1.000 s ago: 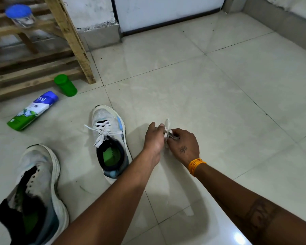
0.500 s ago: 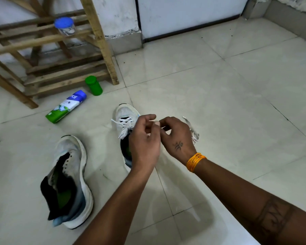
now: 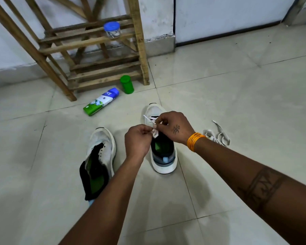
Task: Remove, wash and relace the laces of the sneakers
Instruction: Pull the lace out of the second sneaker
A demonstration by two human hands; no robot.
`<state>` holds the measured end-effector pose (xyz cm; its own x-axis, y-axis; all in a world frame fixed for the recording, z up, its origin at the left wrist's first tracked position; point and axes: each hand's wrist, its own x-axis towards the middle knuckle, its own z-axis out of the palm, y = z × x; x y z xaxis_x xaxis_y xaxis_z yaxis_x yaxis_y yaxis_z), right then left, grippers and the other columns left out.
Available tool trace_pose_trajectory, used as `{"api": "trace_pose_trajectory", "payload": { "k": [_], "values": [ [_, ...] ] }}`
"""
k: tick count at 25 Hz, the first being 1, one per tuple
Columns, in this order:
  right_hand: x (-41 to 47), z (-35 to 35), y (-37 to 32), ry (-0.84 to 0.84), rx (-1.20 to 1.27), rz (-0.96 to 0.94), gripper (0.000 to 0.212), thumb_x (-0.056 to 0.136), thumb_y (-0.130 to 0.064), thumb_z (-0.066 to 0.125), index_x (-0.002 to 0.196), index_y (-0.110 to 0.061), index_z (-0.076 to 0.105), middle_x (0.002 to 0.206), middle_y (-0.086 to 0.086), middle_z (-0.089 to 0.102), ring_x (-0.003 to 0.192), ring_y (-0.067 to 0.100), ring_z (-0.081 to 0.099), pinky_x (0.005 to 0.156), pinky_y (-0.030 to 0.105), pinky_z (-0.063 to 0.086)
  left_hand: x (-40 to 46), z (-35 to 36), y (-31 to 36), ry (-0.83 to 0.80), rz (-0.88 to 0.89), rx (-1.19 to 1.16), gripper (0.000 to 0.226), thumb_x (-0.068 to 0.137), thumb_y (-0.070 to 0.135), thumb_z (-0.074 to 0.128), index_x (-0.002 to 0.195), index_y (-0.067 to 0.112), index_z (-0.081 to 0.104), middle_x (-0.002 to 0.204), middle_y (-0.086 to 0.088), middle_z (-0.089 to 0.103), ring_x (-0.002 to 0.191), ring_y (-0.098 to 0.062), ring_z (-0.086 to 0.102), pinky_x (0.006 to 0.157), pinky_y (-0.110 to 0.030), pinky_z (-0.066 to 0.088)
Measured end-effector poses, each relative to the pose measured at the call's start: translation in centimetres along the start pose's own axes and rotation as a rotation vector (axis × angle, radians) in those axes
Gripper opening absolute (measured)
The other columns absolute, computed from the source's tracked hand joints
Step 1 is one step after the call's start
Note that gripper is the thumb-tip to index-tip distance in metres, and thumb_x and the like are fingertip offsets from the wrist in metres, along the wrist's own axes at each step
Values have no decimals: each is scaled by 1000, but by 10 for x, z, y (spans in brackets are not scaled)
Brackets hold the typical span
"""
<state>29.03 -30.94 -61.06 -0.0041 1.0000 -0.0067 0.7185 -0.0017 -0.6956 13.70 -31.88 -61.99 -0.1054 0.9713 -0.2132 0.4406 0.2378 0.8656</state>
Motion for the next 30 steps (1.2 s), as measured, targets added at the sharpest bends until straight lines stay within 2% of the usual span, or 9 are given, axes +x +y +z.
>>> {"api": "trace_pose_trajectory", "payload": {
  "k": [3, 7, 9, 11, 14, 17, 19, 24, 30],
  "values": [
    [-2, 8, -2, 55, 128, 40, 6, 85, -22, 72, 80, -25, 73, 78, -8, 70, 80, 15, 64, 73, 28, 46, 8, -4, -7, 63, 84, 43, 18, 84, 21, 76, 70, 30, 70, 67, 13, 68, 65, -12, 64, 69, -31, 53],
    [-10, -1, 16, 328, 447, 355, 11, 79, -31, 62, 70, -27, 67, 63, -11, 63, 73, 25, 66, 69, 43, 59, 21, -22, -25, 301, -81, -90, 15, 76, 25, 49, 75, 23, 64, 75, 4, 67, 80, -31, 68, 75, -50, 61],
    [-11, -9, 35, 381, 457, 465, 12, 76, -32, 59, 69, -26, 67, 66, -3, 66, 70, 34, 67, 66, 51, 61, 23, -33, -29, 380, -151, -76, 19, 78, 22, 45, 79, 18, 64, 83, 1, 67, 88, -36, 68, 80, -46, 58],
    [-16, -12, 38, 324, 450, 529, 7, 83, -27, 64, 80, -22, 68, 78, 6, 70, 69, 32, 66, 61, 47, 60, 19, -39, -28, 385, -123, 25, 22, 85, 17, 54, 102, 18, 68, 107, -2, 67, 98, -31, 66, 85, -37, 52],
    [-25, -6, 33, 275, 262, 369, 24, 90, -24, 68, 113, -21, 61, 78, -1, 66, 77, 21, 63, 73, 32, 51, 11, -28, -22, 317, 122, 204, 32, 86, 11, 63, 116, 17, 69, 116, -4, 64, 98, -24, 63, 83, -30, 45],
    [-23, -2, 20, 284, 91, 50, 13, 90, -19, 67, 103, -21, 69, 82, -2, 63, 79, 17, 60, 76, 33, 47, 6, -5, -13, 166, 312, 191, 13, 82, 16, 68, 90, 22, 76, 87, 7, 73, 84, -13, 68, 82, -33, 53],
    [-18, 0, 17, 185, 44, -93, 14, 92, -21, 68, 103, -23, 75, 93, 1, 62, 84, 16, 59, 79, 34, 48, 3, 4, -9, 59, 314, 210, 10, 82, 27, 72, 90, 28, 77, 85, 12, 73, 81, -7, 69, 81, -32, 56],
    [-9, 1, 7, -23, 17, -72, 15, 86, -12, 69, 97, -19, 77, 95, 1, 68, 94, 21, 63, 86, 34, 49, 4, 10, 0, 64, 268, 259, 5, 76, 25, 72, 80, 25, 73, 76, 11, 70, 74, -10, 66, 70, -31, 55],
    [-23, -5, 10, -144, 177, 44, 6, 92, -14, 66, 92, -14, 71, 89, -4, 67, 77, 13, 60, 60, 23, 48, -6, 12, -6, 25, 174, 82, 9, 76, 17, 73, 71, 21, 67, 64, 8, 66, 60, -6, 59, 64, -29, 50]
  ]
}}
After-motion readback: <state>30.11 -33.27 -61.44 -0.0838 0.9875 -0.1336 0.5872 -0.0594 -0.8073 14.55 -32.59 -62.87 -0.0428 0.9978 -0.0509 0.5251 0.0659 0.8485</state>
